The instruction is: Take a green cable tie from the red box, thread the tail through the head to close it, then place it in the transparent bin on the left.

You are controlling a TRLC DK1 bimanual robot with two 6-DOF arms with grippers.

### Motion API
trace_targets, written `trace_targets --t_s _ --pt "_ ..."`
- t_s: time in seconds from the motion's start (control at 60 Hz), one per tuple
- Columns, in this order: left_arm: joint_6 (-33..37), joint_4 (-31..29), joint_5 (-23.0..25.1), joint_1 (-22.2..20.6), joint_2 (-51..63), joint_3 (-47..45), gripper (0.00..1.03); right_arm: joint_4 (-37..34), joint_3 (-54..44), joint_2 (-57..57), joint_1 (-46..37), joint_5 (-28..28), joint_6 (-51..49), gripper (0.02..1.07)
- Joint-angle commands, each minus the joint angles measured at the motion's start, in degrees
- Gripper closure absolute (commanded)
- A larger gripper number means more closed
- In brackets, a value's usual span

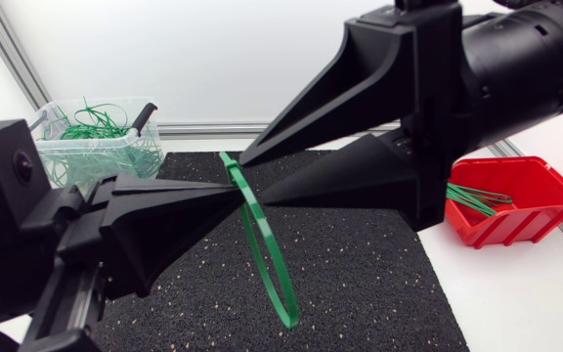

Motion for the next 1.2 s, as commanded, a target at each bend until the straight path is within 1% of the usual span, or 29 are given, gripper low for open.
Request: trace_targets --t_s 0.0,0.033,0.067,0.117,0.15,0.267,0.383,0.45,0.55,0.783,0.833,0.9,1.183 --pt "0.79 -0.18 4.15 3.69 -0.05 -1.92 1.00 -0.62 0.45 -0.47 -0.55 -0.10 -1.68 0.66" --pt "0.79 -0.36 5.73 4.83 -0.05 -2.09 1.00 -0.62 0.62 -0.30 -0.82 -0.10 -2.21 0.66" --pt "0.88 -0.80 9.07 6.15 0.03 -2.45 1.00 -0.62 0.80 0.06 -0.99 -0.10 -2.82 0.66" --pt "1.15 -0.80 9.69 7.03 0.21 -2.53 1.00 -0.62 1.06 0.41 -1.52 -0.10 -3.61 0.66" --pt "1.23 -0.89 11.45 7.38 0.21 -2.71 1.00 -0.62 1.50 1.02 -2.40 -0.01 -4.67 0.66" --pt "3.52 -1.85 12.41 7.20 -0.05 -2.62 1.00 -1.68 2.38 3.31 -4.86 -0.10 -8.71 0.66" --pt "6.07 -2.91 13.64 7.20 0.12 -2.18 1.00 -9.85 6.25 9.55 -8.20 -4.14 -18.11 0.66" --pt "7.47 -3.00 13.64 6.94 0.39 -2.09 1.00 -12.75 7.74 12.19 -8.64 -4.67 -21.19 0.66" --pt "8.35 -2.82 13.64 6.50 1.18 -1.92 1.00 -14.33 8.62 14.29 -7.85 -5.11 -22.51 0.66" --pt "9.67 -2.21 13.64 6.50 3.20 -1.48 1.00 -14.51 10.20 17.11 -4.95 -5.46 -23.04 0.67" --pt "9.76 -2.03 13.64 6.59 3.55 -1.30 1.00 -14.60 10.38 17.46 -4.68 -5.64 -23.30 0.71" --pt "9.76 -1.85 13.64 6.67 3.73 -1.13 1.00 -14.60 10.55 18.16 -4.60 -5.64 -23.56 0.74" --pt "10.02 -1.85 13.64 7.20 4.25 0.02 1.00 -16.62 10.20 20.36 -4.07 -6.08 -26.20 0.74"
